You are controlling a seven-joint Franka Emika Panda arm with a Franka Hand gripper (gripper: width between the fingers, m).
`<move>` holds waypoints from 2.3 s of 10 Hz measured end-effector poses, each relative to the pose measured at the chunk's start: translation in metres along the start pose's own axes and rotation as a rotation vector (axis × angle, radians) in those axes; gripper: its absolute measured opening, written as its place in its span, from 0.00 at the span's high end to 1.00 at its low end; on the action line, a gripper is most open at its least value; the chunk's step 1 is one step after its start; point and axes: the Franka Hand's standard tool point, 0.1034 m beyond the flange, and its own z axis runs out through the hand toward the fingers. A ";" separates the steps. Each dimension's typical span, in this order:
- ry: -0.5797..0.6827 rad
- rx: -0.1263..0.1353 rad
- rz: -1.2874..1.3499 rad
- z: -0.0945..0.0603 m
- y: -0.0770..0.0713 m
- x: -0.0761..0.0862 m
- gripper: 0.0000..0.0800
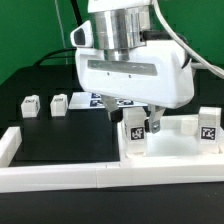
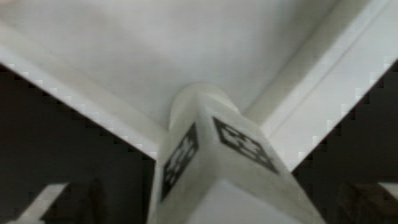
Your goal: Assemble square table
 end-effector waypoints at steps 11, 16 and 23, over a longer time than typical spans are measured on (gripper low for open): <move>0.024 -0.024 -0.184 0.001 -0.006 -0.006 0.63; -0.044 0.011 0.551 0.002 -0.001 -0.002 0.63; -0.054 0.039 0.573 0.003 -0.004 -0.005 0.26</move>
Offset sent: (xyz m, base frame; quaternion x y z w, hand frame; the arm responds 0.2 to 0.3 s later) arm -0.0081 0.0010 0.0084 0.0257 0.0021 -0.1907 0.9813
